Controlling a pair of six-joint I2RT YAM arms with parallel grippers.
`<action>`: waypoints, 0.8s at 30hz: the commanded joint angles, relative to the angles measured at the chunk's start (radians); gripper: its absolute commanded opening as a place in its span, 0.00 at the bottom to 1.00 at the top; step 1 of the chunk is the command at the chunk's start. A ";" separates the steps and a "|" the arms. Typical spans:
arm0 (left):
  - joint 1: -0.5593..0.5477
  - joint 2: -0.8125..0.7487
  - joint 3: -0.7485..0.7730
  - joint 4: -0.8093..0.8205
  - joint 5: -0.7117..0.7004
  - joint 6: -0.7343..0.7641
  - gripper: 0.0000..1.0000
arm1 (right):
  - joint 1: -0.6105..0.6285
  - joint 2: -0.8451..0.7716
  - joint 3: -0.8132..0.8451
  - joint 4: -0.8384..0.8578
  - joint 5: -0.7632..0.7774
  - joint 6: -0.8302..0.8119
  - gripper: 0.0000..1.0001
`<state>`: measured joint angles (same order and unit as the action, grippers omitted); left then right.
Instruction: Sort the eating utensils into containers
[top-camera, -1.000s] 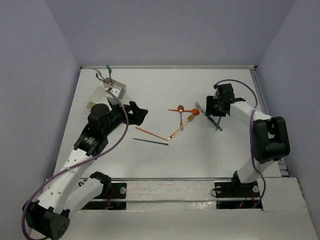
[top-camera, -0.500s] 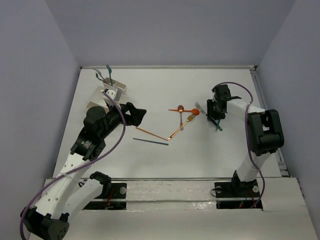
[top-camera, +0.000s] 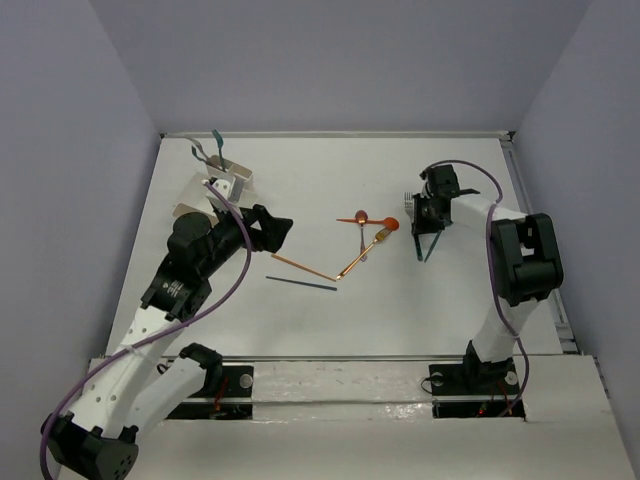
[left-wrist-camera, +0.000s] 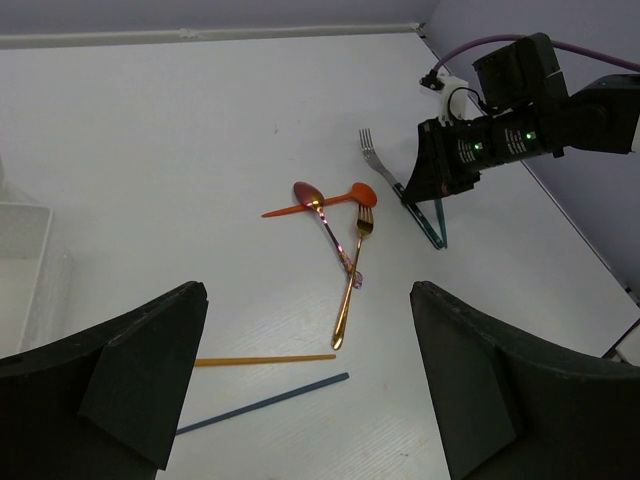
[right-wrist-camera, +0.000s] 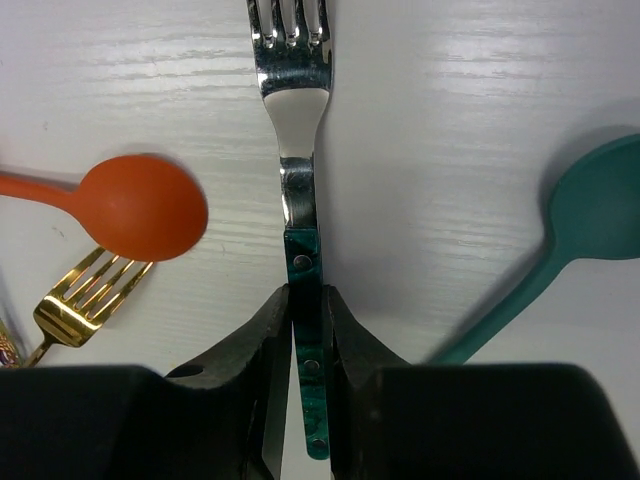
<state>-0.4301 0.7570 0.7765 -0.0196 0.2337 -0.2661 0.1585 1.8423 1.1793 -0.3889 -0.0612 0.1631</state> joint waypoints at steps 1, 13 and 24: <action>0.002 0.007 0.018 0.035 0.016 0.013 0.84 | 0.004 -0.006 0.008 0.096 -0.052 0.042 0.05; 0.002 0.062 0.026 0.058 0.087 -0.007 0.80 | 0.038 -0.317 -0.162 0.357 -0.186 0.098 0.01; -0.007 0.228 0.052 0.196 0.231 -0.277 0.68 | 0.286 -0.514 -0.242 0.528 -0.299 0.214 0.01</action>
<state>-0.4301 0.9535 0.7769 0.0658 0.3958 -0.4114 0.3843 1.3945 0.9455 -0.0040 -0.2863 0.3199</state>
